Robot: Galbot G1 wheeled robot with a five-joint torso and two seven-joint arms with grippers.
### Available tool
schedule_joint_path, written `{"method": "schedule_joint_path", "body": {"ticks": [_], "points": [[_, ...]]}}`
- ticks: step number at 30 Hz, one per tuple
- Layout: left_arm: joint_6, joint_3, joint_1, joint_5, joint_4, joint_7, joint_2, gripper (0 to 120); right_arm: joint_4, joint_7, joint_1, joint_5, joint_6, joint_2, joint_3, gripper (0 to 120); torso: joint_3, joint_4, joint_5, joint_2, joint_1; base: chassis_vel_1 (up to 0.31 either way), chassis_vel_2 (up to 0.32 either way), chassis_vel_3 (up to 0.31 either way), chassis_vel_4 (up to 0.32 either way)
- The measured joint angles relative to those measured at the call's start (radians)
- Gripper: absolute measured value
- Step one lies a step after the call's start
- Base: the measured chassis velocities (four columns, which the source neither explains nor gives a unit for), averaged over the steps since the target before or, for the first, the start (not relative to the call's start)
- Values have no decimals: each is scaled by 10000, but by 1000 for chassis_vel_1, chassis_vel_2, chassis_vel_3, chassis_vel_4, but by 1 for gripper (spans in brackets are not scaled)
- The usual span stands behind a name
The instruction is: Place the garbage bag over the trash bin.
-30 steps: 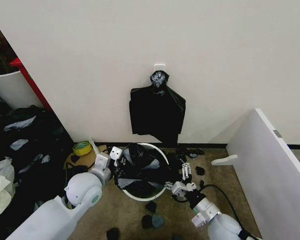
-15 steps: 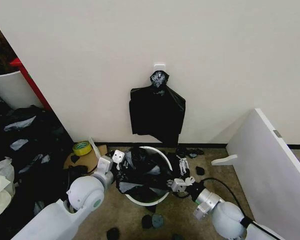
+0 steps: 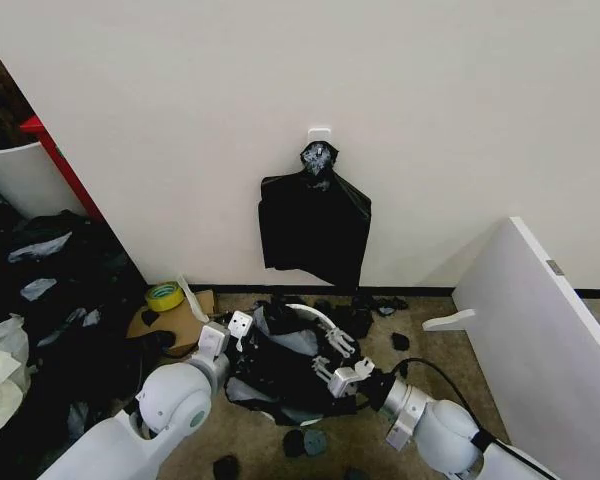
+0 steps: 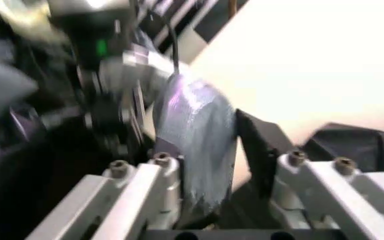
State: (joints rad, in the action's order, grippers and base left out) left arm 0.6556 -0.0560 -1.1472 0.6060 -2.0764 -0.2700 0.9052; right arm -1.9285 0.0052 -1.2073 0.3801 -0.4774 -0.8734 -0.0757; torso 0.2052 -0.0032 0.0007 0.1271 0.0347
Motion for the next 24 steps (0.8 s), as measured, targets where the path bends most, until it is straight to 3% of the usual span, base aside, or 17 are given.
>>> {"method": "schedule_joint_path", "body": {"ticks": [5,11,14,16,20,24], "points": [[32,9,-119,-76,-15,35,1,5,-97,-595,-44,-1392,-180,-36,-111,22,0,0,1,0,0,0,0,0,0],[-79,-45,-513,-499,-206,434,-132,5,-46,-211,20,-3003,1320,-31,-193,0,-1,0,1,1,0,0,0,0,0],[-214,-74,-671,-739,-264,639,-191,5,68,21,90,-3419,1754,3,-177,0,-1,0,1,0,0,0,0,0,0],[-531,-137,-975,-1184,-369,972,-318,5,294,273,223,-4572,2381,104,-127,0,-1,0,1,0,0,0,0,0,0],[-766,-196,-1178,-1497,-445,1235,-401,5,371,342,297,-5524,2613,146,-111,0,0,0,1,0,0,0,0,0,0],[-1629,-362,-1503,-2478,-371,1993,-520,5,468,674,457,-6743,3144,140,-94,0,0,0,-2,0,0,0,0,0,0]]}}
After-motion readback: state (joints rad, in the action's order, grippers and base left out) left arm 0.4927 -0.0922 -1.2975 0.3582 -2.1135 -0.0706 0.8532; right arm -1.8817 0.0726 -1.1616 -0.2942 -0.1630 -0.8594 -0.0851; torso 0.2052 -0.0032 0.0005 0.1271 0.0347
